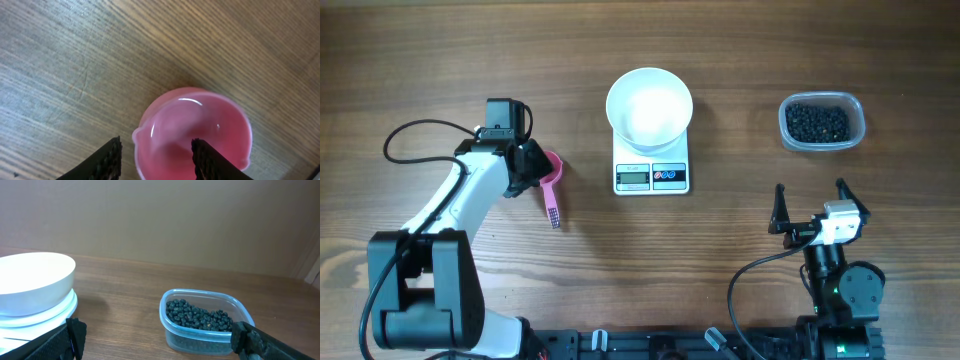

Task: Scoop item into bowl and weigh 150g on scale
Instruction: 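Reach the left gripper down and grasp the pink scoop's handle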

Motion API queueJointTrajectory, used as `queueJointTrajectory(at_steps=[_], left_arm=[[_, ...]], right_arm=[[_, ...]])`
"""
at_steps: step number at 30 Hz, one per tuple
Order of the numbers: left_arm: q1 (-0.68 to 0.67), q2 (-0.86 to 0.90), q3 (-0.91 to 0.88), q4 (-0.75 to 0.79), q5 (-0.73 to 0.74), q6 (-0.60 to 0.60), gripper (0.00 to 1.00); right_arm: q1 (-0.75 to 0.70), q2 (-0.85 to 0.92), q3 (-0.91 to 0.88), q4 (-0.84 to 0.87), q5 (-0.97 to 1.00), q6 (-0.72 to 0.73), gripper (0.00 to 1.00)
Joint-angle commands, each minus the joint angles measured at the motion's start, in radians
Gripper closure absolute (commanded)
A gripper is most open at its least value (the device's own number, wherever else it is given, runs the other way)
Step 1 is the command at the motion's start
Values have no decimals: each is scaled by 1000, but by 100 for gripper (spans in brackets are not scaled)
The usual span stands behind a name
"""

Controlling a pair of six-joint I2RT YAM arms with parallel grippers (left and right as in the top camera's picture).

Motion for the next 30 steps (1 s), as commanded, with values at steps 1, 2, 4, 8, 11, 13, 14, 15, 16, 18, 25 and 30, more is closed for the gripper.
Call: queueJointTrajectory(at_steps=[1,2,4,8,11,13,14,15,16,18,25,30], left_arm=[[5,23,-31,39,-14,-3,54],[5,23,-40,53,-14,-3,55],[5,23,-47,70,-14,-3,58],[5,23,-49,97,-14,-3,59],[5,23,-49,106,-14,-2,58],[5,23,-50,108,-26,-3,59],[5,23,-50,108,-34,-3,59],[5,23,-51,108,-38,-3,59],[5,23,-51,107,-40,-2,59],[5,23,-53,107,-40,-3,59],[5,23,-82,130,-40,-3,63],[5,23,-114,163,-40,-3,74]], right_arm=[[2,2,-1,3,-15,15,0],[2,2,-1,3,-15,15,0],[2,2,-1,3,-15,14,0],[2,2,-1,3,-15,15,0],[2,2,-1,3,-15,15,0],[2,2,-1,3,-15,15,0],[2,2,-1,3,-14,15,0],[2,2,-1,3,-15,15,0],[2,2,-1,3,-15,14,0],[2,2,-1,3,-15,14,0],[2,2,-1,3,-15,15,0],[2,2,-1,3,-15,14,0]])
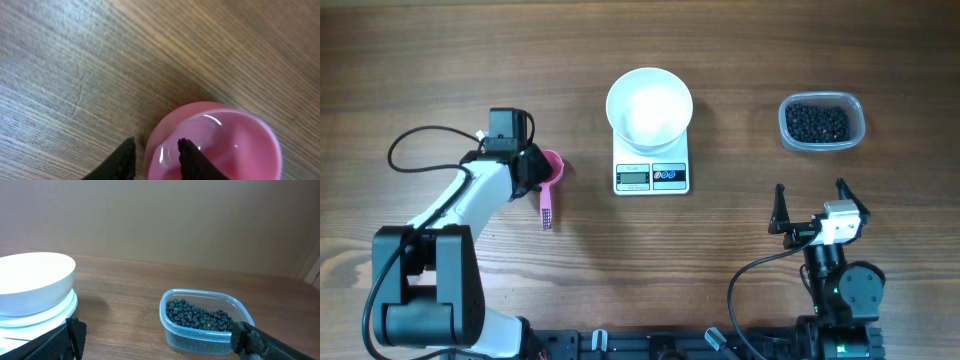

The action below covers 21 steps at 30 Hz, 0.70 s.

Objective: Scoop item into bowl and weigh 150g on scale

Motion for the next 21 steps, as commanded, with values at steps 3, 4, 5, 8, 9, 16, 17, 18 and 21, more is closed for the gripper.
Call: queueJointTrajectory(at_steps=[3,4,5,8,9,16,17,18,21], left_arm=[[5,13,-21,23,-17,-3,79],[5,13,-21,29,-17,-3,85],[5,13,-21,37,-17,-3,96],[5,13,-21,45,2,-3,96],[5,13,-21,43,24,-3,96],[8,-58,-21,-7,66,-68,96],[11,-86,-21,-24,66,-98,96],[15,-120,-21,-46,65,-130,96],[28,-236,-21,-116,62,-225,96]], right_arm=[[2,2,-1,3,-15,15,0],[2,2,-1,3,-15,15,0],[2,2,-1,3,-15,15,0],[2,2,-1,3,-15,15,0],[2,2,-1,3,-15,15,0],[2,2,-1,3,-15,15,0],[2,2,-1,3,-15,15,0],[2,2,-1,3,-15,15,0],[2,2,-1,3,-15,15,0]])
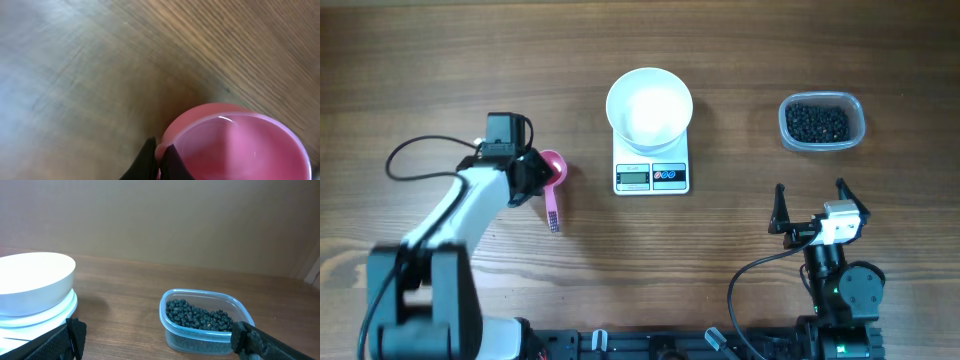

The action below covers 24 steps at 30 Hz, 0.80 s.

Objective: Scoop item into bowl and weigh 150g on scale

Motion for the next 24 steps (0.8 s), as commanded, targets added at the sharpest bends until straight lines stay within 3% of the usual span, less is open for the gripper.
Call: queueJointTrajectory(at_steps=[1,3,7,13,15,17,22,24], left_arm=[[27,-196,-2,-72,6,-179,96],[42,-278,-2,-129,6,-265,96],[72,-462,-2,-294,19,-570,96],[75,-634,-2,-396,144,-813,96],[74,-674,-2,-400,204,-883,96],[74,-703,-2,-399,267,-953,96],[74,-713,-3,-399,288,-998,95],[74,-702,-3,-399,299,-998,95]], right_arm=[[2,2,-1,3,-15,15,0],[2,2,-1,3,-15,15,0],[2,2,-1,3,-15,15,0],[2,2,-1,7,-62,33,0],[2,2,-1,12,-106,130,0],[2,2,-1,18,-188,372,0],[2,8,-1,35,-476,1405,0],[2,9,-1,35,-623,1699,0]])
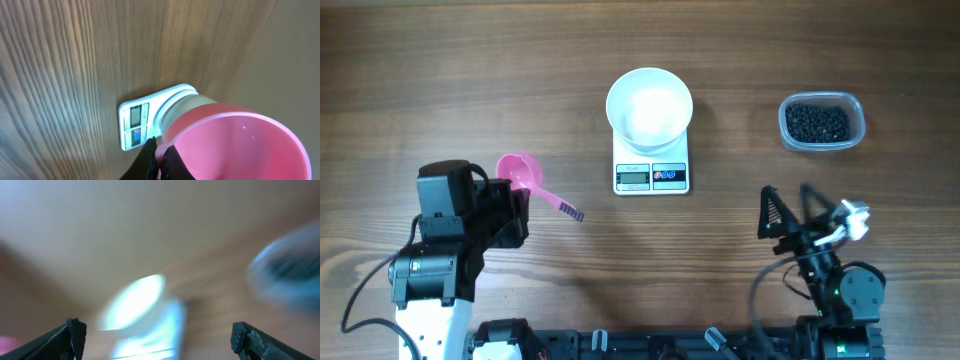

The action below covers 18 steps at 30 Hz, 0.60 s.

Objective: Scoop item into bowl and weigh 150g on scale

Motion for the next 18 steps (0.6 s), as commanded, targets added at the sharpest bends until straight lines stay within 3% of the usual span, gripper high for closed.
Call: queueJointTrajectory(at_steps=[1,5,10,12,14,15,18], left_arm=[[3,16,-3,-1,58,-66,95],[3,51,-3,-1,88,-66,95],[3,95,-3,-1,127,-65,96],[3,103,-3,-2,128,-65,96],[3,104,-3,-1,128,-58,96],[3,104,-3,-2,128,-58,96],[3,104,-3,-2,128,-58,96]], right_arm=[[2,8,-1,6,-322,881,0],[2,8,-1,6,-317,1189,0],[2,19,-1,6,-276,1141,0],[2,31,-1,6,-295,1040,0],[2,37,-1,7,-315,837,20],[2,38,-1,7,-326,741,24],[2,42,-1,6,-411,450,25]])
